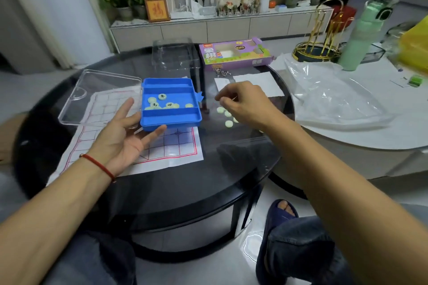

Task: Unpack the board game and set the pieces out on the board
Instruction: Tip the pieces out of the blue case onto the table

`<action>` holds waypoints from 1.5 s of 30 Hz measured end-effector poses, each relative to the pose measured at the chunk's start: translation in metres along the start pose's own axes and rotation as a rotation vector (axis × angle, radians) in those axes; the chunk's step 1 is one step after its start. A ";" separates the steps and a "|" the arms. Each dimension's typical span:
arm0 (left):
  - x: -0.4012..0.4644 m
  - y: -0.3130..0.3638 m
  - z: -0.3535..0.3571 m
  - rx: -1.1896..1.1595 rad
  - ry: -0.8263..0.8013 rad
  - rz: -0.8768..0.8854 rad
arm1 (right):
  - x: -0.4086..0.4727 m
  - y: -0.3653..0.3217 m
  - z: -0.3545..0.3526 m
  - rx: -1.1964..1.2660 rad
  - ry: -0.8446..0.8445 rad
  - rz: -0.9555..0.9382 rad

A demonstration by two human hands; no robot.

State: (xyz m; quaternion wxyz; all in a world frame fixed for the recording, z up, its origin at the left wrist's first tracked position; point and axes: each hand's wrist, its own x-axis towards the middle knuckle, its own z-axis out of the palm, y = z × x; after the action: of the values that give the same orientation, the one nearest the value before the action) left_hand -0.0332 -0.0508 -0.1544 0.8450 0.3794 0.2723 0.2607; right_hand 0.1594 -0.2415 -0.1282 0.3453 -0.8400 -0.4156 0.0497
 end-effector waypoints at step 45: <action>-0.061 -0.007 -0.017 1.471 0.343 1.030 | -0.116 0.062 -0.030 0.274 0.778 0.280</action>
State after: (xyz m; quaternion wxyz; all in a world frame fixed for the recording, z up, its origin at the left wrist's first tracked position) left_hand -0.0864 -0.0860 -0.1539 0.1174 0.8528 0.2884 0.4193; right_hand 0.1358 -0.3687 -0.1673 0.5743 -0.7909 -0.1262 -0.1694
